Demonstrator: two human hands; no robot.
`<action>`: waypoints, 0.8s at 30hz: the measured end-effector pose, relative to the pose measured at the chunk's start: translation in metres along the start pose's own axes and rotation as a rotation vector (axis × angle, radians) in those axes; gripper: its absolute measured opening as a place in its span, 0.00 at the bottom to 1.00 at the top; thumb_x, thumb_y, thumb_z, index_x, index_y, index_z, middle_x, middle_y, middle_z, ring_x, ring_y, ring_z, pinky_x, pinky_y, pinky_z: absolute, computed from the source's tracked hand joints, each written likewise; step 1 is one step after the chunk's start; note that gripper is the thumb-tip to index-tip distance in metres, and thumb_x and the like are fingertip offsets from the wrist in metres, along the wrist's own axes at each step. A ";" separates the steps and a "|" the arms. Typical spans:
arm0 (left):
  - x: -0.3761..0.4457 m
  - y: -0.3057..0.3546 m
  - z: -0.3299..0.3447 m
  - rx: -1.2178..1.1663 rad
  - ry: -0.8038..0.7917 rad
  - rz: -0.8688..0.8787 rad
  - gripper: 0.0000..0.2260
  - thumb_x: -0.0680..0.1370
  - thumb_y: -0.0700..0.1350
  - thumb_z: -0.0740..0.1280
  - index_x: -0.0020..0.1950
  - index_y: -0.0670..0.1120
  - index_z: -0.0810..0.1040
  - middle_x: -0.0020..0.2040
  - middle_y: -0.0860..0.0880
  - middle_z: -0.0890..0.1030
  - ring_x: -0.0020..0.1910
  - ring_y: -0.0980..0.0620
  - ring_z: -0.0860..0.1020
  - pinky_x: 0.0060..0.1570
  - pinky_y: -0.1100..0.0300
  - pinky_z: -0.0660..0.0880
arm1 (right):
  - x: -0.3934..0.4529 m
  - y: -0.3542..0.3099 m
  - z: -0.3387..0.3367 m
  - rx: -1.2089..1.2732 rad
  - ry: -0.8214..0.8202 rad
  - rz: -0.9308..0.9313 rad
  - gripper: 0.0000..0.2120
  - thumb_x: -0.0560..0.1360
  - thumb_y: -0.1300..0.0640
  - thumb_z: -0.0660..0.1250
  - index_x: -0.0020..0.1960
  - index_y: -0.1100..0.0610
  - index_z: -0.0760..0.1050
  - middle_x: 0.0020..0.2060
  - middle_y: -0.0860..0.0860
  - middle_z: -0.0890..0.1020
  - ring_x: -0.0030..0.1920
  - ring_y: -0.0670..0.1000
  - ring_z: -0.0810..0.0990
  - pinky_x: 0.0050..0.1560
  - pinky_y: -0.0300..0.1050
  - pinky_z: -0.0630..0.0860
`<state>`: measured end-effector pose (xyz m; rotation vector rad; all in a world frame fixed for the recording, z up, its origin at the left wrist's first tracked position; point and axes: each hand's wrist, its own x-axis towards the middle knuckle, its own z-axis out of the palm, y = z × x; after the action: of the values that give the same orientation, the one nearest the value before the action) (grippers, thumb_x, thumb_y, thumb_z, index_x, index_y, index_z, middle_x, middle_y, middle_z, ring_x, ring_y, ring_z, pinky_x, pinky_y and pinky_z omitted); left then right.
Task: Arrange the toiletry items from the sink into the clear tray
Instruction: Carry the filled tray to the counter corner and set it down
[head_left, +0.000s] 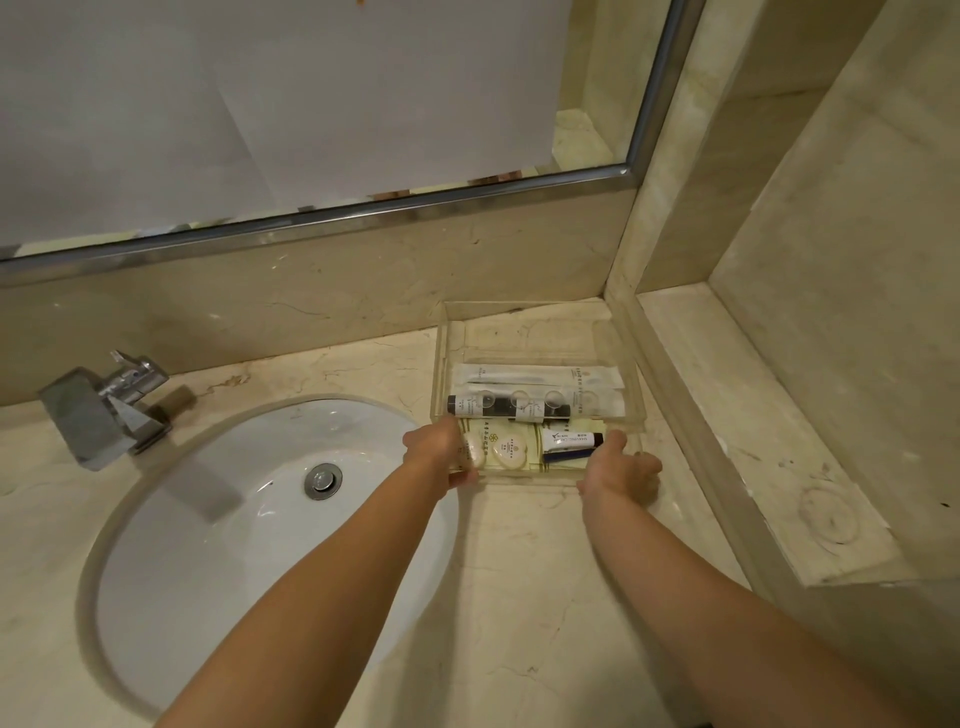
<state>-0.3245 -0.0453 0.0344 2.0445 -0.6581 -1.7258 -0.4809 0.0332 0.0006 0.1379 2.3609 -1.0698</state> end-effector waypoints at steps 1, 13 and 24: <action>-0.001 0.001 0.000 -0.009 0.006 -0.003 0.18 0.77 0.49 0.64 0.64 0.43 0.68 0.54 0.40 0.77 0.46 0.43 0.80 0.24 0.57 0.78 | 0.003 0.001 0.001 0.025 0.006 0.013 0.35 0.66 0.37 0.52 0.64 0.58 0.67 0.61 0.59 0.74 0.52 0.62 0.80 0.49 0.60 0.80; -0.003 0.011 0.002 0.011 0.001 0.043 0.22 0.77 0.48 0.65 0.67 0.43 0.62 0.54 0.42 0.71 0.49 0.41 0.79 0.35 0.50 0.81 | 0.001 -0.010 -0.007 0.062 -0.112 0.038 0.21 0.76 0.47 0.57 0.62 0.59 0.68 0.56 0.56 0.79 0.33 0.56 0.84 0.46 0.56 0.82; -0.001 0.017 0.002 -0.078 0.011 0.082 0.16 0.76 0.37 0.64 0.58 0.45 0.60 0.47 0.44 0.70 0.39 0.45 0.78 0.39 0.50 0.82 | 0.003 -0.019 -0.002 0.116 -0.119 0.089 0.22 0.74 0.45 0.57 0.61 0.60 0.67 0.45 0.55 0.83 0.37 0.55 0.84 0.46 0.54 0.80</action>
<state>-0.3284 -0.0584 0.0443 1.9459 -0.6509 -1.6661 -0.4901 0.0211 0.0123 0.2133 2.1674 -1.1395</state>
